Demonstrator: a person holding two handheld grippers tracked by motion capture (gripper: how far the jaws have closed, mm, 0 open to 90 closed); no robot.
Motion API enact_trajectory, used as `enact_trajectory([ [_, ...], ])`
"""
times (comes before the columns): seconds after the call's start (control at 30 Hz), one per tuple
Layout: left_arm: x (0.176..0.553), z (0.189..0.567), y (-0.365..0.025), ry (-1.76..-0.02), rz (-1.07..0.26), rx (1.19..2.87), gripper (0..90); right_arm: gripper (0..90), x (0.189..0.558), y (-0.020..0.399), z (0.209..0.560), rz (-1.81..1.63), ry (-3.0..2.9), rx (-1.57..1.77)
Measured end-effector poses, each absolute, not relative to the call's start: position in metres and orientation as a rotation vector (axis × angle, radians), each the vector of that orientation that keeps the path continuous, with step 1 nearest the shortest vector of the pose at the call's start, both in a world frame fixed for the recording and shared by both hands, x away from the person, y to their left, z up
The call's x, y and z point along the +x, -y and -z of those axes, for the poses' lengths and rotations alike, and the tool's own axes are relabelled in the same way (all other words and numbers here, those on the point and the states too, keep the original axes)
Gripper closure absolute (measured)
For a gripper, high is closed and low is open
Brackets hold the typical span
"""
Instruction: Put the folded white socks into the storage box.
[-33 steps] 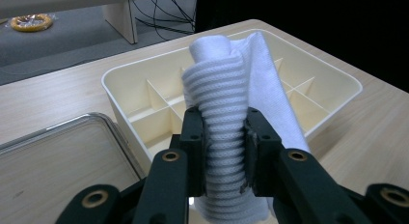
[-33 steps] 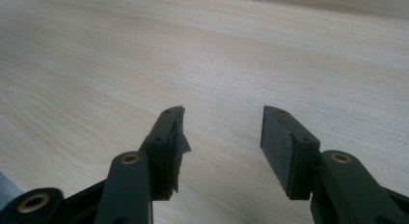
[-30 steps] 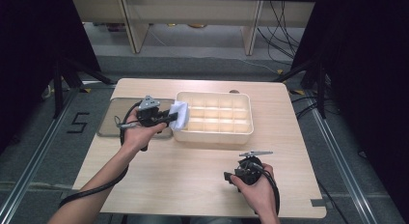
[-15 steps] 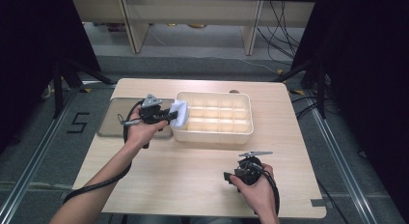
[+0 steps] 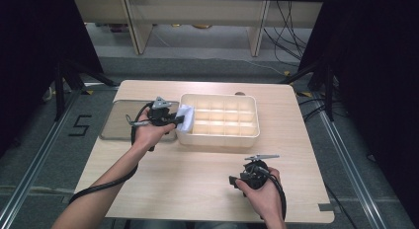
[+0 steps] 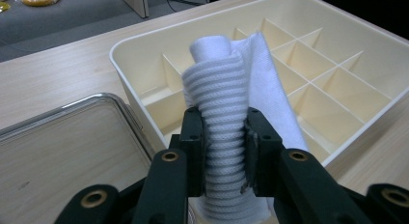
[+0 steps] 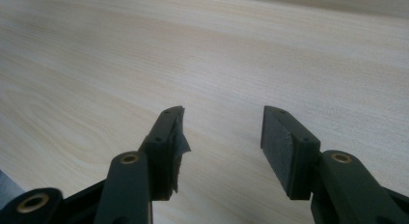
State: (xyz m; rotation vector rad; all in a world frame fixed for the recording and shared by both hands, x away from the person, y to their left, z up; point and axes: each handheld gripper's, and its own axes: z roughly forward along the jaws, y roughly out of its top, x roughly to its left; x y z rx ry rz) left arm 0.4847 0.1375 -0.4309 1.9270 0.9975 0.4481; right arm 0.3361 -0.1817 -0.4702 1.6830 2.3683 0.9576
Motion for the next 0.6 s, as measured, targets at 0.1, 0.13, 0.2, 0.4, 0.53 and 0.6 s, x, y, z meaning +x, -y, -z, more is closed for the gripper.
enact_trajectory([
  [0.1,0.487,0.432,-0.135,-1.003,-0.447,1.951,72.4,50.8,0.336,0.182,0.470,-0.956,-2.370,1.672],
  [0.13,0.488,0.432,-0.135,-1.006,-0.449,1.957,72.4,50.8,0.336,0.182,0.470,-0.956,-2.370,1.672],
  [0.2,0.489,0.432,-0.134,-1.012,-0.448,1.974,72.3,50.8,0.336,0.182,0.470,-0.960,-2.366,1.682],
  [0.4,0.492,0.432,-0.129,-1.015,-0.444,2.027,72.1,50.8,0.335,0.181,0.468,-0.959,-2.351,1.703],
  [0.53,0.495,0.434,-0.127,-1.018,-0.431,2.056,72.1,50.8,0.335,0.181,0.468,-0.962,-2.356,1.698],
  [0.6,0.496,0.435,-0.127,-1.022,-0.423,2.059,72.0,50.8,0.335,0.182,0.469,-0.964,-2.356,1.705],
])
